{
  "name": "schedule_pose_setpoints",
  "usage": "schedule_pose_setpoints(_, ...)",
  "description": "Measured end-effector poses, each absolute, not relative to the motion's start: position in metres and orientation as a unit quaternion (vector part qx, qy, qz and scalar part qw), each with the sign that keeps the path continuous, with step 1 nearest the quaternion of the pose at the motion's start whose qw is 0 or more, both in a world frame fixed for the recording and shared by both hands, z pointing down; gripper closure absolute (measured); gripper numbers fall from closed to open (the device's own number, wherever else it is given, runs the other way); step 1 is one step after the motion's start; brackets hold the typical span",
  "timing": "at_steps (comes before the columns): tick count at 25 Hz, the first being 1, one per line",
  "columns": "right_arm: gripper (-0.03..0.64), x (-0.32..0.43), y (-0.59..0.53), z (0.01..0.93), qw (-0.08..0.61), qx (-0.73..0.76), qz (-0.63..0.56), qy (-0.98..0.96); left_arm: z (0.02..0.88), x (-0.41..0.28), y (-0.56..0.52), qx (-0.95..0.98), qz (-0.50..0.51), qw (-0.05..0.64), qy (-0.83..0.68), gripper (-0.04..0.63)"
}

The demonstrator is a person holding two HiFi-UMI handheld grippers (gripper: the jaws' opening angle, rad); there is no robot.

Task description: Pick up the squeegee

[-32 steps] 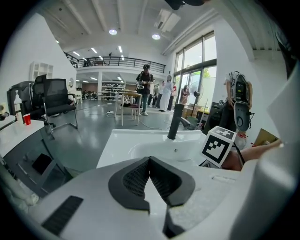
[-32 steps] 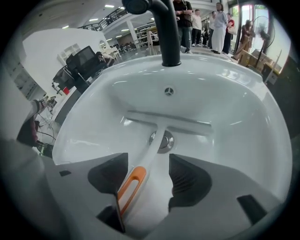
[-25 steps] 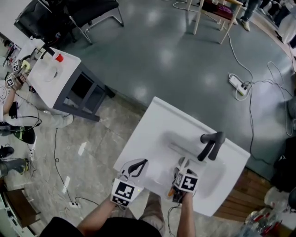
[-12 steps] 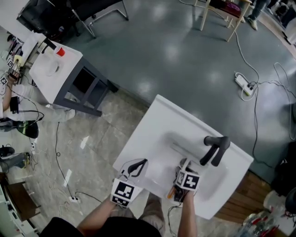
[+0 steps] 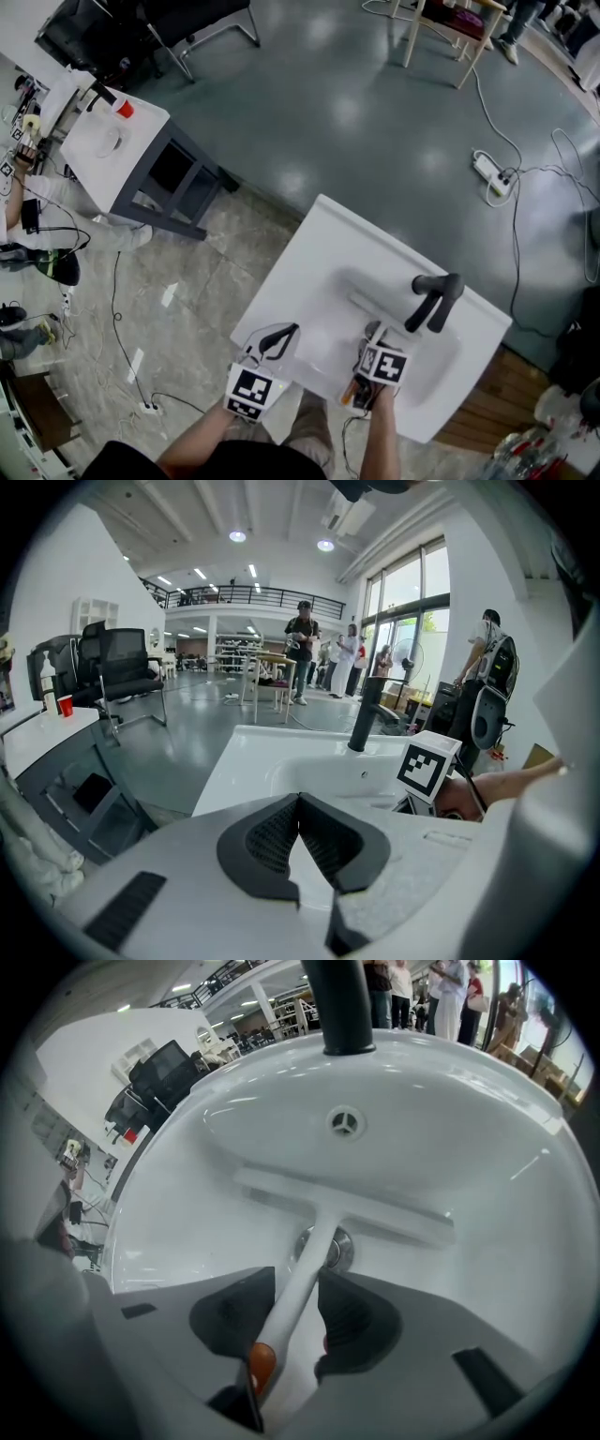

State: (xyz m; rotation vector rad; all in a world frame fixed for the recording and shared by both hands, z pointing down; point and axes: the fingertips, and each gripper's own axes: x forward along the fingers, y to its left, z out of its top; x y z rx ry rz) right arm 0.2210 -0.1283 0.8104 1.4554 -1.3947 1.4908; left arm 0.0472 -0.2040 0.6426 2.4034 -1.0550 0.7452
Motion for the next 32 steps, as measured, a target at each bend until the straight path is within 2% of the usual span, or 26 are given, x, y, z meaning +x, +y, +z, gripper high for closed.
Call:
schedule_pose_setpoints(2, 0.497, 0.224, -0.129, 0.805, 0.310, 0.558, 0.560, -0.528, 0.641, 0.047, -0.202, 0.862, 0.266, 0.208, -0.379, 0.594)
schedule_pose_setpoints(11, 0.532, 0.218, -0.113, 0.792, 0.319, 0.567, 0.535, -0.539, 0.623, 0.044, -0.194, 0.872, 0.253, 0.189, -0.374, 0.594)
schedule_pose_setpoints(21, 0.535, 0.220, -0.114, 0.744, 0.323, 0.601, 0.454, -0.573, 0.592, 0.043, -0.182, 0.887, 0.234, 0.164, -0.363, 0.594)
schedule_pose_setpoints(32, 0.535, 0.235, -0.086, 0.670, 0.281, 0.663, 0.405, -0.563, 0.547, 0.052, -0.158, 0.912, 0.205, 0.131, -0.330, 0.594)
